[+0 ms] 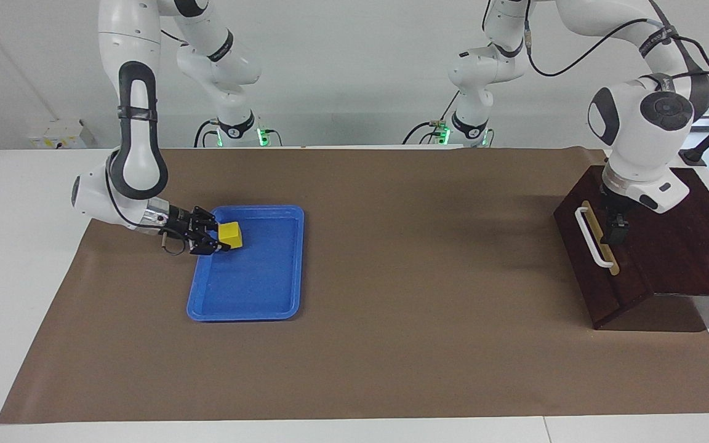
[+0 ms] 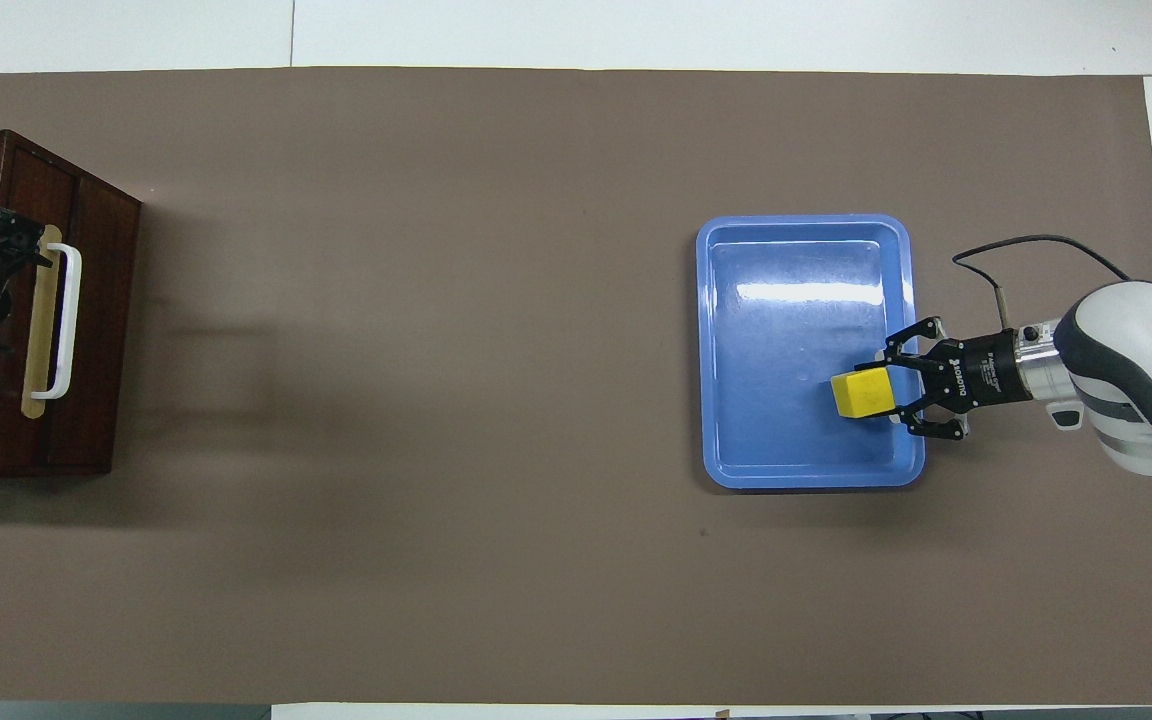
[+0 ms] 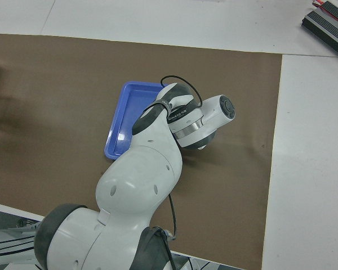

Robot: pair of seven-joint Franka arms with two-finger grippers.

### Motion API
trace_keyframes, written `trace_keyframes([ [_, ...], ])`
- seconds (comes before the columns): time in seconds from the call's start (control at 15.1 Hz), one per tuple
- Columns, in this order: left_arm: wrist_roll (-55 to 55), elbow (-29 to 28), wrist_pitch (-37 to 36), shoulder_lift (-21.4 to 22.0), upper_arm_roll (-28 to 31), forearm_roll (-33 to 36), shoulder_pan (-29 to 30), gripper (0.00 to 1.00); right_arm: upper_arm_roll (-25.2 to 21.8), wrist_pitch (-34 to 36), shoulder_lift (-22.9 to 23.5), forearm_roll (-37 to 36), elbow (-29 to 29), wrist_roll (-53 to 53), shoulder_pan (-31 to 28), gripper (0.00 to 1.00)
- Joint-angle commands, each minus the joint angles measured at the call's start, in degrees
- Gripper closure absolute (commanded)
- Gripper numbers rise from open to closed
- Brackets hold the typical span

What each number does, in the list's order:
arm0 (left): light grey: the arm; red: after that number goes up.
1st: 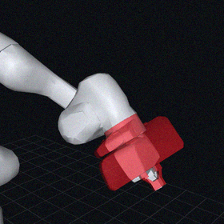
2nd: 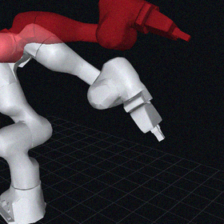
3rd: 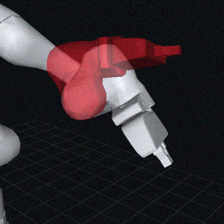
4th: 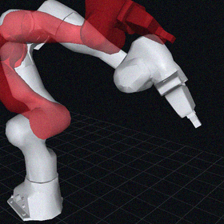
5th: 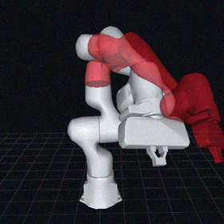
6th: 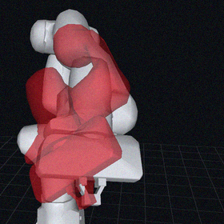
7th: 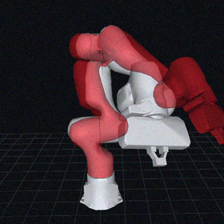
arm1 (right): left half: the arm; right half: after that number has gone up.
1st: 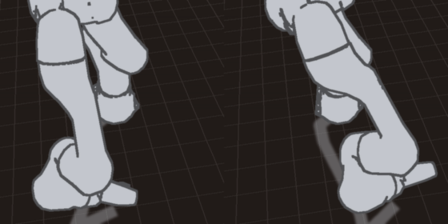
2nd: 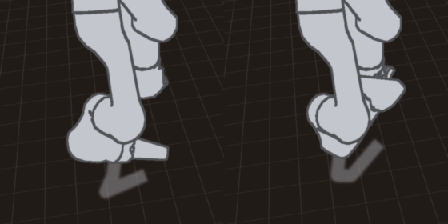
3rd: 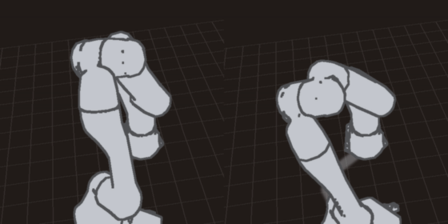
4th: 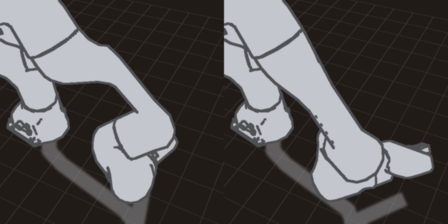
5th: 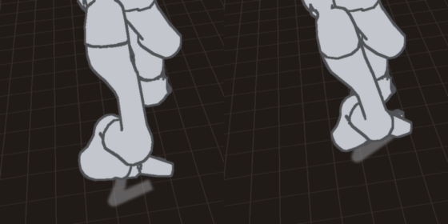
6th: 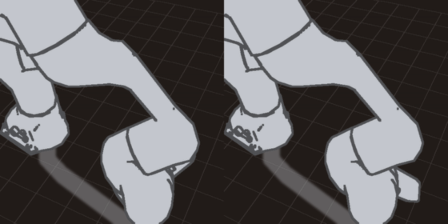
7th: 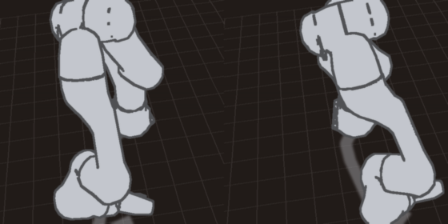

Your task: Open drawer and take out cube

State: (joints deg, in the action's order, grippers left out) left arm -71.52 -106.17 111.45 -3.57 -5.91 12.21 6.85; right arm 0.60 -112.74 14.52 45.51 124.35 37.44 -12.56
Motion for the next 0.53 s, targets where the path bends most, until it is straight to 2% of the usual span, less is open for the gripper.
trace_keyframes([
  [0.0, 4.7, -1.2, -4.6, 5.8, 0.1, -5.3, -3.8, 0.0, 0.5, -0.9, -2.3, -0.7, 2.4, 4.6, -0.2, 1.0],
  [0.2, 11.5, -0.5, -10.3, 8.3, 0.0, -6.0, -8.0, 0.0, 0.5, -0.9, -2.7, -0.7, 3.7, 5.2, -0.2, 1.0],
  [0.47, 30.5, 4.1, -19.9, 9.0, -0.1, -7.5, -10.6, 0.0, 0.4, -1.2, -3.2, -0.7, 5.4, 4.5, -0.1, 1.0],
])
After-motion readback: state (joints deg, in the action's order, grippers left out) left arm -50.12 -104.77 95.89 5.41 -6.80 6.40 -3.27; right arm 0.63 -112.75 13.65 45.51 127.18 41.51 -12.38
